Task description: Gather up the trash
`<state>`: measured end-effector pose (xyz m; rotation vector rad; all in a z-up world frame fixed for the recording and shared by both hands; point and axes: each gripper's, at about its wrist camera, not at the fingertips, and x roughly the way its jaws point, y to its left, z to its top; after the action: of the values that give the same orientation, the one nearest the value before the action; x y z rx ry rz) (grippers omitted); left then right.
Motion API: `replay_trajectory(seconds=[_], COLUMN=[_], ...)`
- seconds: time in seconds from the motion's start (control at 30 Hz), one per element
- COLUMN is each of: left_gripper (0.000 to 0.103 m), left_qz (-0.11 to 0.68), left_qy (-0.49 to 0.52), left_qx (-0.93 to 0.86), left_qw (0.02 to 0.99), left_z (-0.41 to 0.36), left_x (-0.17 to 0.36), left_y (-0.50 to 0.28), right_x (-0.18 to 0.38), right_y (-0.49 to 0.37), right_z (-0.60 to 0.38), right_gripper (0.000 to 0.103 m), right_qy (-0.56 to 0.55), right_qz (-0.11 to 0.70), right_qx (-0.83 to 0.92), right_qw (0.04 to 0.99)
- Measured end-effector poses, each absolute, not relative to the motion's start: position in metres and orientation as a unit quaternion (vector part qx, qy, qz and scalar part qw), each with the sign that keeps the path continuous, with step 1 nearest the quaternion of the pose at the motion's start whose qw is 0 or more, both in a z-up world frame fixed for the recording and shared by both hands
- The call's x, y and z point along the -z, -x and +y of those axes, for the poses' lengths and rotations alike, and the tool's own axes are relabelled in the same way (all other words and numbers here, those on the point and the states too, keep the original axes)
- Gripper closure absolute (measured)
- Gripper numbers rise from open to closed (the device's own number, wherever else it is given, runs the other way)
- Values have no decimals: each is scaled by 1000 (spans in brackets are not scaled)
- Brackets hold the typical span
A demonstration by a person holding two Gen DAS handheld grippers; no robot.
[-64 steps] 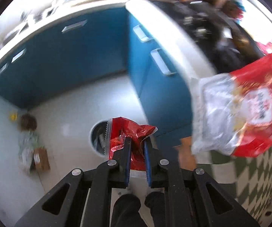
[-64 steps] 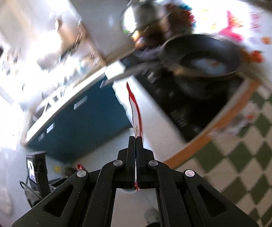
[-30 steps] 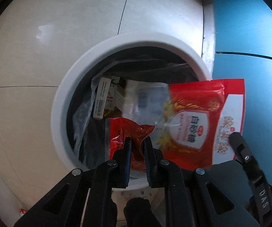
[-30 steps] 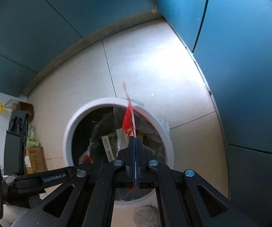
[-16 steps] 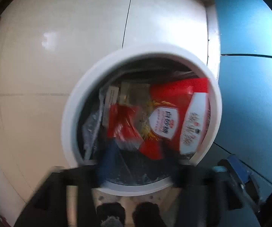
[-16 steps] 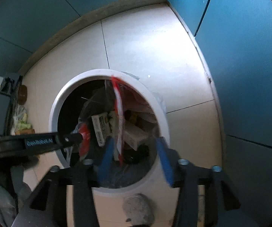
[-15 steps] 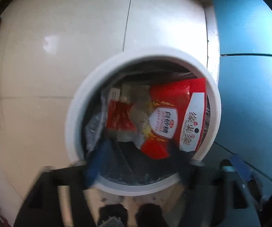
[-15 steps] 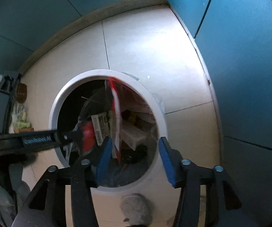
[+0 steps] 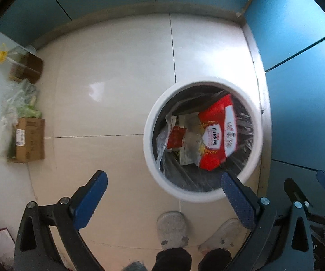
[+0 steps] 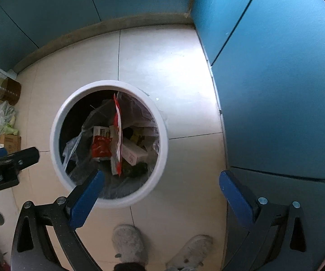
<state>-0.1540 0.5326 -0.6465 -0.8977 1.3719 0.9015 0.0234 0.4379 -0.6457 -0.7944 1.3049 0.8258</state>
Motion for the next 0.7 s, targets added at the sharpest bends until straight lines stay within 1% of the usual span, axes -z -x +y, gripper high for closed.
replay_trajectory(seconds=[0.13, 0.23, 0.53, 0.57, 0.7], left_gripper=[0, 0, 0, 0, 0], left_qz=[576, 565, 520, 517, 493], left_qy=[378, 374, 342, 336, 323], left_qx=[-398, -406, -415, -417, -429], left_qw=[605, 613, 664, 668, 685], left_z=[516, 502, 447, 441, 409], left_x=[592, 541, 359, 343, 279], left_y=[157, 157, 175, 177, 188], right_x=[590, 537, 333, 306, 227], right_y=[-19, -13, 9, 11, 18], right_z=[425, 414, 364, 355, 321], right_gripper=[0, 0, 0, 0, 0], right_qy=[351, 353, 329, 320, 292], right_qz=[556, 542, 504, 500, 487], right_qx=[-367, -371, -396, -399, -414], right_qw=[658, 666, 694, 698, 712])
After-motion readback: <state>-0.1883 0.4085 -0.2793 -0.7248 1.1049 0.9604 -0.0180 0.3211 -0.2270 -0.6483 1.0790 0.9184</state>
